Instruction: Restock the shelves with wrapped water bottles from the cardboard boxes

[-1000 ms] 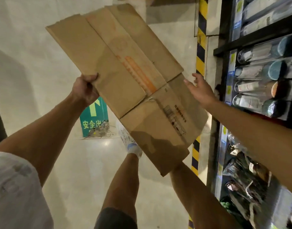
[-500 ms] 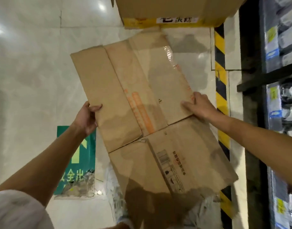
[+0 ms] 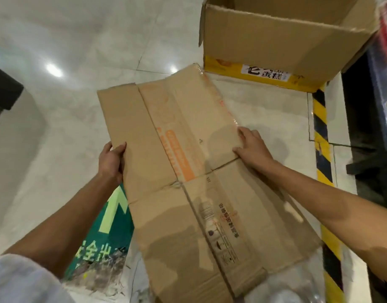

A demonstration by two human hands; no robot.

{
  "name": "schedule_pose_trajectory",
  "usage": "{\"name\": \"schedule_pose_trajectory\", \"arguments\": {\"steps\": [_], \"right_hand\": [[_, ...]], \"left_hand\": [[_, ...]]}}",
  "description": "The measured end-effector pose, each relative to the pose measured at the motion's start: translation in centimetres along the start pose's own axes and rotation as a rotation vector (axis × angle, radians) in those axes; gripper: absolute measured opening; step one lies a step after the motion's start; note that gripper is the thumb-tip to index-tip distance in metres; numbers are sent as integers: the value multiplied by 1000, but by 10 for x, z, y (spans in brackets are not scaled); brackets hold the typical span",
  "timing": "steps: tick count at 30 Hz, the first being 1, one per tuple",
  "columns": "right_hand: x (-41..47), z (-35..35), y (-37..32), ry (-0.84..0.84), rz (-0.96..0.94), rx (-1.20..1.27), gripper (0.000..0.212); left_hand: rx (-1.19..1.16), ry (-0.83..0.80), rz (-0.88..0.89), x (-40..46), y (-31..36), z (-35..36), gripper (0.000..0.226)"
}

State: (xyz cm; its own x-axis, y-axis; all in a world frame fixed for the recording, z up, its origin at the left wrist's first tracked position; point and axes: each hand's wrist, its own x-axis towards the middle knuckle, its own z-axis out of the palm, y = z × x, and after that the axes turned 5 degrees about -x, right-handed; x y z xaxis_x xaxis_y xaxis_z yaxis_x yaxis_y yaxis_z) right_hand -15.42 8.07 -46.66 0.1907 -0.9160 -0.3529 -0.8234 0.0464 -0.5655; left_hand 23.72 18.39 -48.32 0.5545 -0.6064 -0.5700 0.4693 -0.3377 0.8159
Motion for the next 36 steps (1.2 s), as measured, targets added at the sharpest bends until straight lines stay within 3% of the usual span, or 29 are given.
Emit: {"name": "schedule_pose_trajectory", "arguments": {"steps": [6, 12, 15, 19, 22, 24, 27, 30, 33, 36], "right_hand": [[68, 2, -48, -52, -82, -44, 76], [93, -13, -71, -54, -96, -41, 65], [92, -33, -72, 71, -137, -77, 52], [101, -94, -72, 347, -230, -223, 38], [108, -151, -71, 561, -245, -351, 36], [112, -185, -69, 636, -216, -429, 42], [126, -222, -61, 633, -122, -556, 63], [147, -246, -43, 534, 19, -624, 78], [161, -255, -28, 418, 88, -595, 66], [165, -252, -19, 420, 56, -627, 44]], "left_hand": [[14, 92, 103, 57, 31, 7, 39], [132, 222, 133, 114, 58, 3, 47], [401, 301, 180, 129, 65, -2, 60], [848, 280, 374, 128, 73, -1, 68], [1168, 188, 596, 104, 73, 7, 68], [1319, 35, 770, 78, 60, 22, 60], [1396, -189, 848, 46, 41, 60, 66], [1336, -297, 975, 40, 50, 131, 70], [1330, -391, 1229, 38, 87, 233, 72], [1384, -446, 1419, 34, 132, 332, 78]]}}
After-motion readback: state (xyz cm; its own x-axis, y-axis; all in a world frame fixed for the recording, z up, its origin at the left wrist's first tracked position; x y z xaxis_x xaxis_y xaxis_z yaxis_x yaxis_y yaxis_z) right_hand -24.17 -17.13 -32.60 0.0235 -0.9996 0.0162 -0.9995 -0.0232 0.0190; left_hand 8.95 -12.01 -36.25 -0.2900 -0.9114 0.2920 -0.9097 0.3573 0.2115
